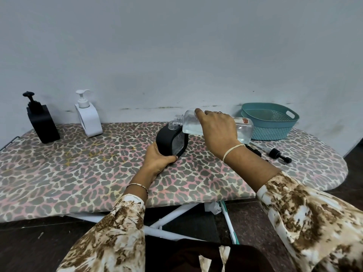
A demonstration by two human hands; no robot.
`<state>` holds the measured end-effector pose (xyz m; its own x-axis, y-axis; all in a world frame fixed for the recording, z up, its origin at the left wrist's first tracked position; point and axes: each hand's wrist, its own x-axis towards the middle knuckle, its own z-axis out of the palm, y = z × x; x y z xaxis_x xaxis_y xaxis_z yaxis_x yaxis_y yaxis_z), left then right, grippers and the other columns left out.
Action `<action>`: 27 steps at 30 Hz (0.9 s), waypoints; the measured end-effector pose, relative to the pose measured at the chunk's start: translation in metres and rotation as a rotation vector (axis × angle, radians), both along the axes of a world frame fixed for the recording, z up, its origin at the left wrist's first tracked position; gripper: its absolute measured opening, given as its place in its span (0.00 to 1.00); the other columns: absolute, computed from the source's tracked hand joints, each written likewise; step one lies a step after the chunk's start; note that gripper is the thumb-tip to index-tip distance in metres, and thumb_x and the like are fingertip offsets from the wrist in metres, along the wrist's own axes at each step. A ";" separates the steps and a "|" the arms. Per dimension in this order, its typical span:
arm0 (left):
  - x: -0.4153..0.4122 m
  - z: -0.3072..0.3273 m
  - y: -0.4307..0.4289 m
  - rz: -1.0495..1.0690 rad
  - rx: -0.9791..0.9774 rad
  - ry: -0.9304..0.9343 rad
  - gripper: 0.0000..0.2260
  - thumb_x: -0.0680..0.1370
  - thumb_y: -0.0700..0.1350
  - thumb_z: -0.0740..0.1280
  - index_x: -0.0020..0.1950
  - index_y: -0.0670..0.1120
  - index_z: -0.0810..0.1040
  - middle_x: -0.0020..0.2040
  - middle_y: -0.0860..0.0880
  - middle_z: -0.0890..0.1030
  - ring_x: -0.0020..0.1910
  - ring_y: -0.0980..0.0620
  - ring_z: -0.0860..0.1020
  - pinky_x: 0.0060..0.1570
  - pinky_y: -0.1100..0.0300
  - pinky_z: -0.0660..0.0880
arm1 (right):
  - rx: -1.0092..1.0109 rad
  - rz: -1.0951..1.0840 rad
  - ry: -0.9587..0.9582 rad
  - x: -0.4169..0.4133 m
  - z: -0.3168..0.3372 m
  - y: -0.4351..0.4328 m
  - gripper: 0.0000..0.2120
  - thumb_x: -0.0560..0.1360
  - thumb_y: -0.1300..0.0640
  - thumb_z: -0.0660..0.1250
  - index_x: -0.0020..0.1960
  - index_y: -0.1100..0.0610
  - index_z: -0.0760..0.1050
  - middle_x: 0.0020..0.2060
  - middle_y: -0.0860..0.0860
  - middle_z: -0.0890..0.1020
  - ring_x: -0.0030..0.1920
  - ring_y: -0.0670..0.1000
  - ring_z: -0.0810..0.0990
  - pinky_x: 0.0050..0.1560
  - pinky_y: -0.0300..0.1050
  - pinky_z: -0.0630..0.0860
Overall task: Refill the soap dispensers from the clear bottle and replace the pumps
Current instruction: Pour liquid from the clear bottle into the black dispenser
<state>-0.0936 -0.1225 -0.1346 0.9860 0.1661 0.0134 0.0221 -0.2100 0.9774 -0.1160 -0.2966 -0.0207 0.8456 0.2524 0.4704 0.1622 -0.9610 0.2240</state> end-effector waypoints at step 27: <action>-0.006 0.006 -0.003 -0.002 -0.034 0.005 0.26 0.65 0.30 0.77 0.58 0.44 0.74 0.53 0.47 0.81 0.53 0.50 0.79 0.56 0.60 0.75 | -0.017 -0.002 -0.010 0.000 0.001 0.000 0.27 0.71 0.68 0.66 0.66 0.55 0.65 0.46 0.52 0.80 0.47 0.55 0.80 0.39 0.45 0.64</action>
